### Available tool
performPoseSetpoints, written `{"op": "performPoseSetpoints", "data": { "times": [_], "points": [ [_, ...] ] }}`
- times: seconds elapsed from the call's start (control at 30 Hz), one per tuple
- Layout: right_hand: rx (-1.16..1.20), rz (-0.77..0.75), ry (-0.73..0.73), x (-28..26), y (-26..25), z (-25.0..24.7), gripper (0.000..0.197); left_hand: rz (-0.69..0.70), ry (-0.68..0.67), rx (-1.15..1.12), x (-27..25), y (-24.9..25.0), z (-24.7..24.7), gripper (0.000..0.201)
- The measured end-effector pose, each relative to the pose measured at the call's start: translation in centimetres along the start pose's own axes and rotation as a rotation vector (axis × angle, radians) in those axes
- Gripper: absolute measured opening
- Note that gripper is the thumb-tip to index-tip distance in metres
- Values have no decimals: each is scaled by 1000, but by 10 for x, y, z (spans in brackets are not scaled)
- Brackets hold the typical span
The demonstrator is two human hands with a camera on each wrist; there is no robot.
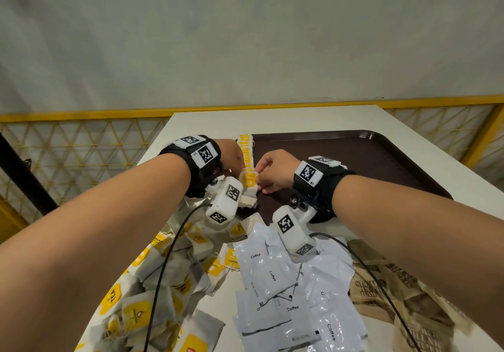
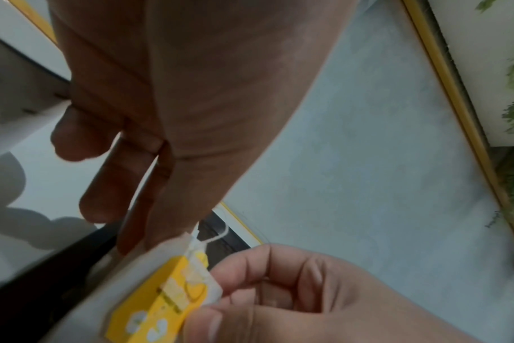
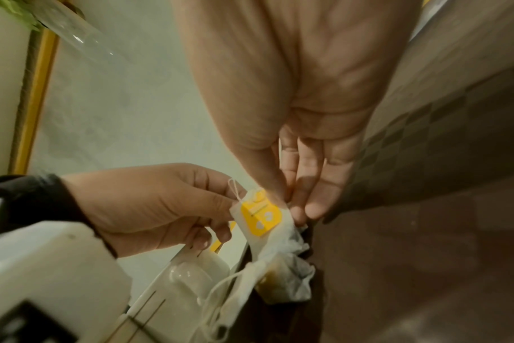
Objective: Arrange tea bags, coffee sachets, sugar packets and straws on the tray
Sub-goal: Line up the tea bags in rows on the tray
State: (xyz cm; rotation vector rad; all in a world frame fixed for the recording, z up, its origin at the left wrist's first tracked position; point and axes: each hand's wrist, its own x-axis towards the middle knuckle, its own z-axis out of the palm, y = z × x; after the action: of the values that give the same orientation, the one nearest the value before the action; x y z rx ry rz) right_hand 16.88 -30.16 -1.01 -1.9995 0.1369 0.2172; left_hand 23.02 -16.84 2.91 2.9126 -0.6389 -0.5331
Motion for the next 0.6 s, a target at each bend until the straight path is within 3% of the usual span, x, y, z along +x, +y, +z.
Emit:
{"op": "performPoseSetpoints", "data": {
  "times": [0.27, 0.47, 0.6],
  "points": [
    [27, 2, -19, 1, 3, 0, 25, -11, -61, 114, 4, -1, -4, 26],
    [45, -2, -16, 2, 3, 2, 25, 2, 41, 79, 5, 1, 7, 24],
    [79, -17, -27, 3, 5, 2, 25, -20, 187, -61, 5, -6, 1, 21]
  ]
}}
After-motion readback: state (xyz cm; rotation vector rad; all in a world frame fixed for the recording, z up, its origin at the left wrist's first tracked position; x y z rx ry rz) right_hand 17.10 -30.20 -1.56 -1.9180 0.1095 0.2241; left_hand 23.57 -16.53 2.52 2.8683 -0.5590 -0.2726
